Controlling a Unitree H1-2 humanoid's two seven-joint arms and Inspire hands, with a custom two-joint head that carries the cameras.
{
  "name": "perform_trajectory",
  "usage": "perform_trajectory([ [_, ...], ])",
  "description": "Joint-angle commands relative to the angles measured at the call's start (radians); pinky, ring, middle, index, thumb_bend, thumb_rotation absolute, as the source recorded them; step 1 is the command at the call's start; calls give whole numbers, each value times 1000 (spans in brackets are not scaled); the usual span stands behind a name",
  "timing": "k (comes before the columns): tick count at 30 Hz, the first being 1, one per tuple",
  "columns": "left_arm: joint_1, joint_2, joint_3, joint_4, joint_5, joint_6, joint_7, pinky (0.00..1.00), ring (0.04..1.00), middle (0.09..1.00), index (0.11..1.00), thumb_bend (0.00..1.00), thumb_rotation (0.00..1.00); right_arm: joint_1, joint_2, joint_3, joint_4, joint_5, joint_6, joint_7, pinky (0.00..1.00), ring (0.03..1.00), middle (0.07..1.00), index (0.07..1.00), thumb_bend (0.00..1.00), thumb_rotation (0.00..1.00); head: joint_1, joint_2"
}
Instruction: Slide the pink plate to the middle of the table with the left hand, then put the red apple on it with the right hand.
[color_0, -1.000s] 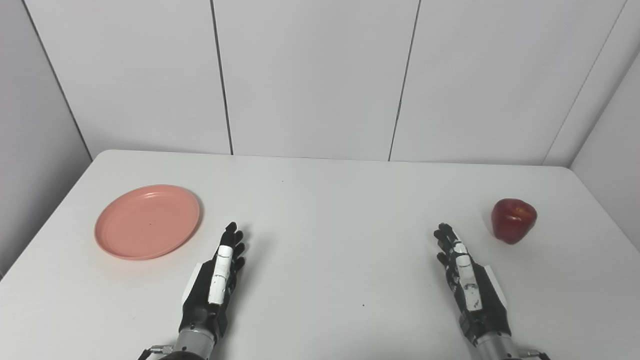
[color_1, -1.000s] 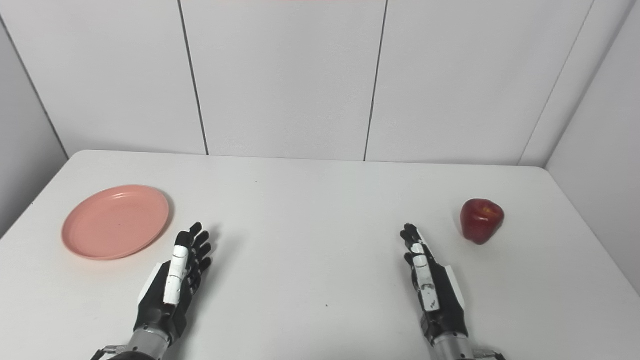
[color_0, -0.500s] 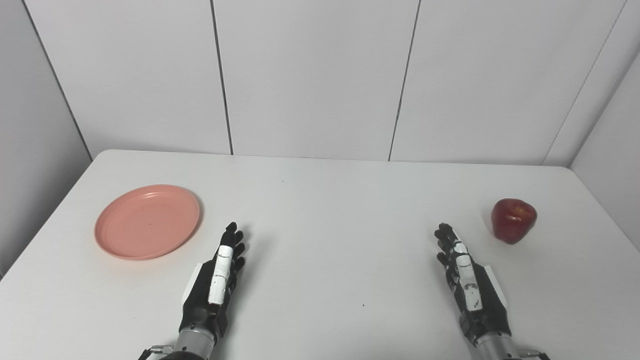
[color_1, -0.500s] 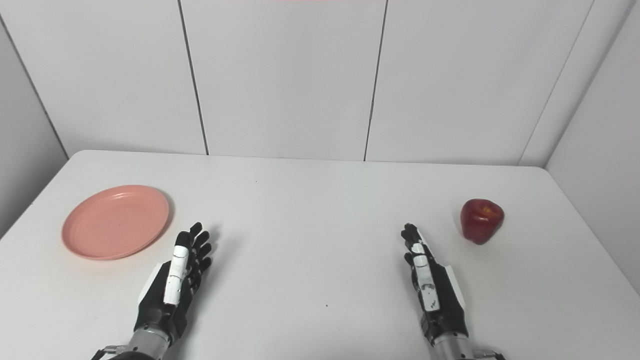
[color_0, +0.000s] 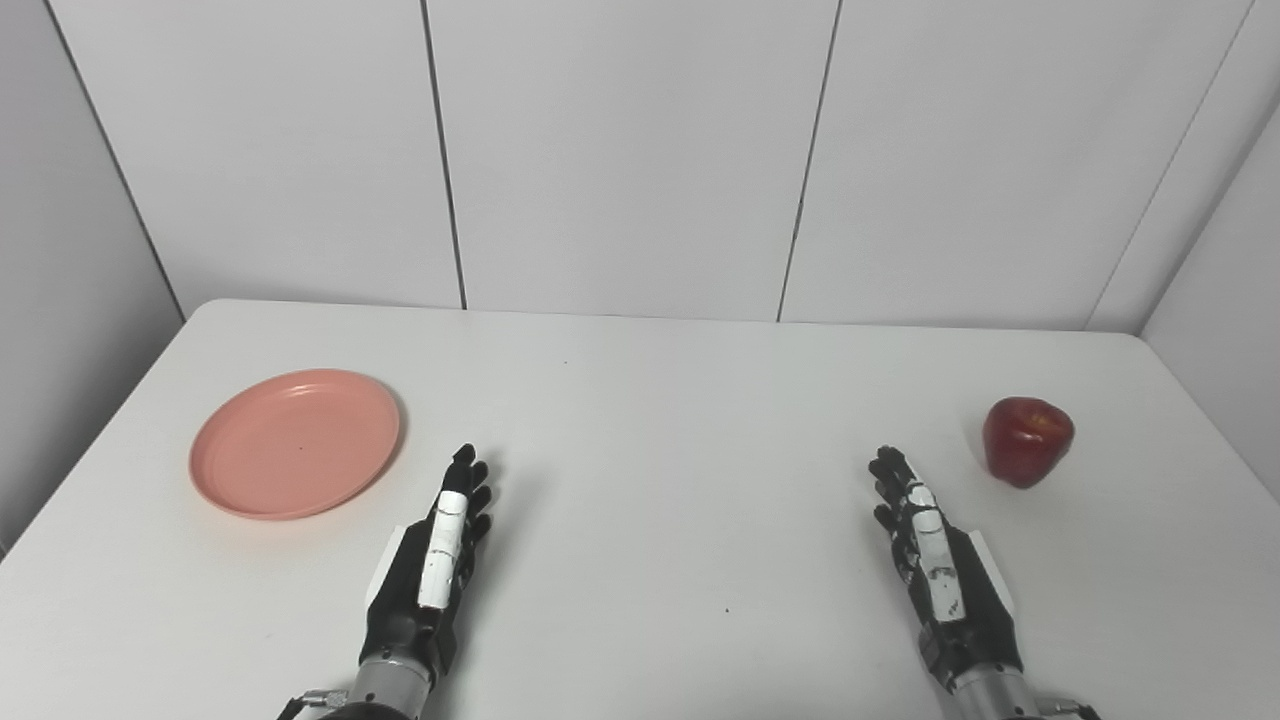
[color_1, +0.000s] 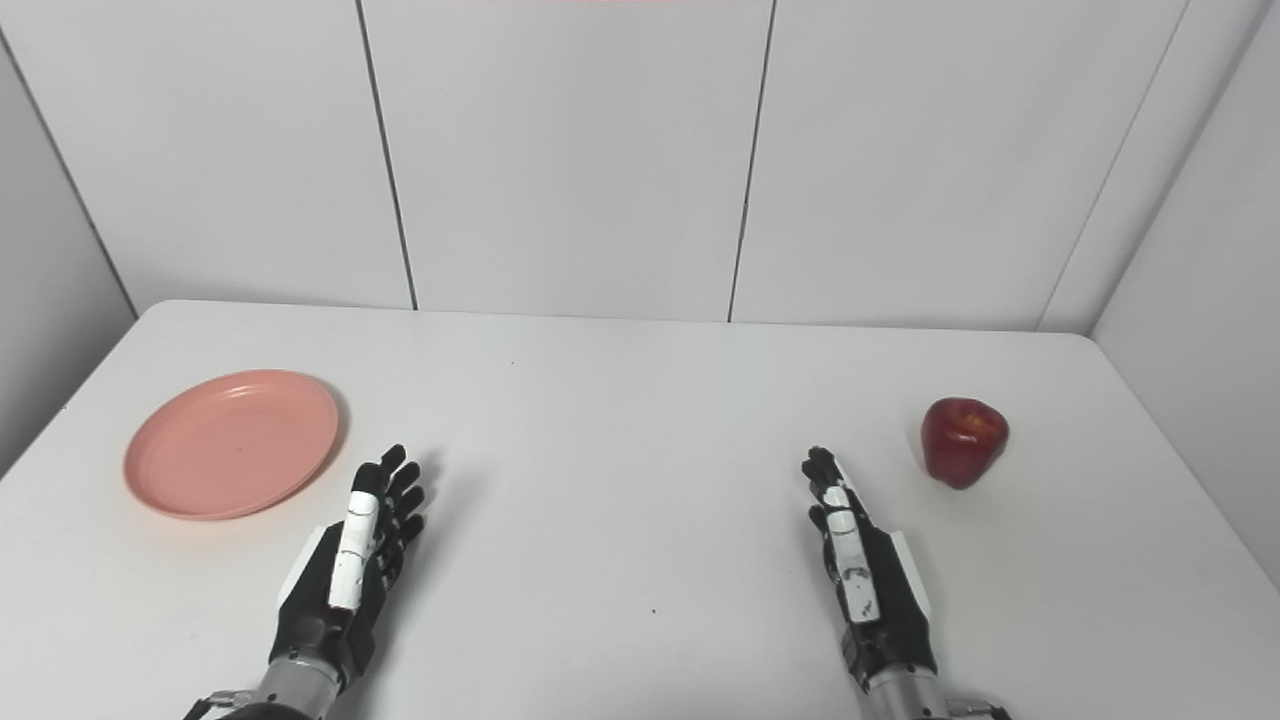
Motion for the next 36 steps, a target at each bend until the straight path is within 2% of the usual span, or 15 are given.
perform_trajectory([
  [1, 36, 22, -11, -26, 7, -14, -1, 1000, 1000, 1000, 1000, 788, 1000, -22, -13, -12, -7, 14, -55, 13, 1000, 991, 946, 937, 846, 1000, 20, -5],
  [8, 36, 0, -38, -4, 29, -43, 19, 1000, 1000, 1000, 1000, 813, 993, -27, -38, -31, 28, 60, -75, 52, 1000, 1000, 961, 942, 841, 1000, 73, -20],
  [11, 37, -11, -51, -8, 46, -35, 34, 1000, 1000, 1000, 1000, 823, 996, -26, -47, -37, 35, 70, -77, 62, 1000, 1000, 964, 939, 845, 1000, 88, -21],
  [25, 35, -9, -62, 1, 46, -37, 50, 1000, 1000, 1000, 1000, 841, 997, -24, -58, -40, 52, 71, -98, 71, 1000, 994, 960, 939, 832, 1000, 89, -28],
  [36, 32, -27, -82, 28, 55, -42, 71, 1000, 1000, 1000, 1000, 818, 987, -31, -70, -57, 95, 94, -132, 94, 1000, 1000, 963, 949, 828, 1000, 165, -67],
])
